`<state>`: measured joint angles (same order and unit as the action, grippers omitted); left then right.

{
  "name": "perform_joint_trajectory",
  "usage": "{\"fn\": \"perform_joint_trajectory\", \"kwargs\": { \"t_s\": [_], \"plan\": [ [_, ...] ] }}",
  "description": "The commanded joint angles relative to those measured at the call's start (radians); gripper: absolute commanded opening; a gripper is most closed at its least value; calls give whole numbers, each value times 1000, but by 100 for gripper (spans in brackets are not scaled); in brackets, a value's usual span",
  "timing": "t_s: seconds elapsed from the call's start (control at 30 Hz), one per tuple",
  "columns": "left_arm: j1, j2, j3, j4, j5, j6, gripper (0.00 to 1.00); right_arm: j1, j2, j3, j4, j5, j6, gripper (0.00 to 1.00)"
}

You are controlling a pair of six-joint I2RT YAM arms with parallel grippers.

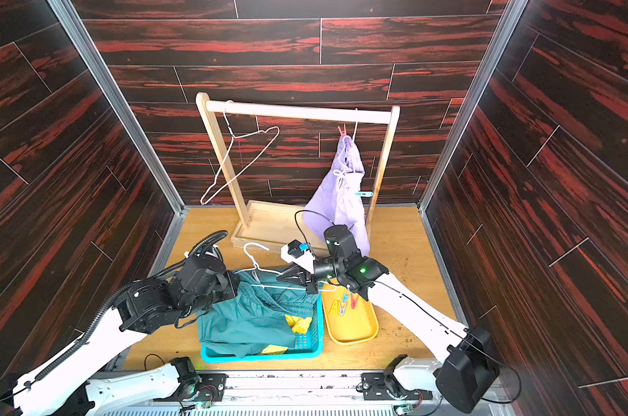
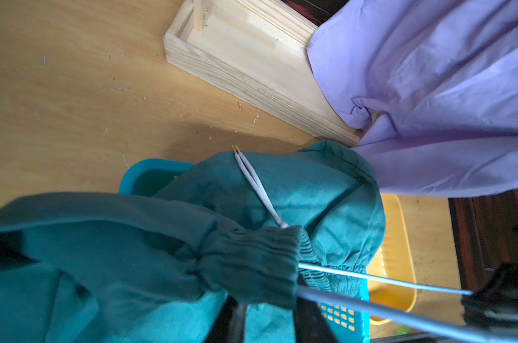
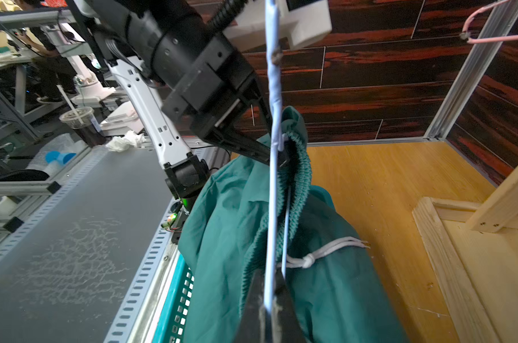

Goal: Remove the clothespins securing shorts to the hanger
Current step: Remove the shorts from the hanger.

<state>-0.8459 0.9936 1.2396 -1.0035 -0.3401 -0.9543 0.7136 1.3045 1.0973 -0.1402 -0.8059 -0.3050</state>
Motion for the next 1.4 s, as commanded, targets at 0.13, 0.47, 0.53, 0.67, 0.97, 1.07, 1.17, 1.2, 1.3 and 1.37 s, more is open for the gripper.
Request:
{"fn": "perform_joint_trajectory", "kwargs": {
  "t_s": [0.13, 0.47, 0.53, 0.67, 0.97, 1.07, 1.17, 1.2, 1.3, 1.37],
  "plan": [
    [-2, -35, -18, -2, -92, -2, 3, 9, -56, -17, 59, -75, 26, 0],
    [-2, -130, -69, 81, -99, 16, 0, 9, -109, -30, -91, -2, -2, 0],
    [-2, -182, -103, 134, -94, 45, 0, 9, -153, -41, -132, 38, -3, 0],
    [-2, -334, -203, 273, -122, 96, 0, 6, -266, -65, -233, 166, -4, 0],
    [-2, -578, -348, 494, -169, 178, 0, -157, -476, -86, -339, 198, 100, 0],
    [-2, -596, -372, 559, -125, 220, 0, -206, -496, -96, -328, 196, 115, 0],
    [-2, -593, -381, 635, -44, 270, 0, -220, -455, -108, -290, 240, 146, 0],
    [-1, -596, -387, 665, -23, 277, 0, -220, -433, -114, -263, 257, 166, 0],
    [-2, -606, -407, 735, 12, 288, 0, -219, -365, -145, -143, 278, 235, 0],
    [-2, -610, -415, 757, 27, 296, 0, -220, -314, -161, -72, 285, 262, 0]
  ]
}}
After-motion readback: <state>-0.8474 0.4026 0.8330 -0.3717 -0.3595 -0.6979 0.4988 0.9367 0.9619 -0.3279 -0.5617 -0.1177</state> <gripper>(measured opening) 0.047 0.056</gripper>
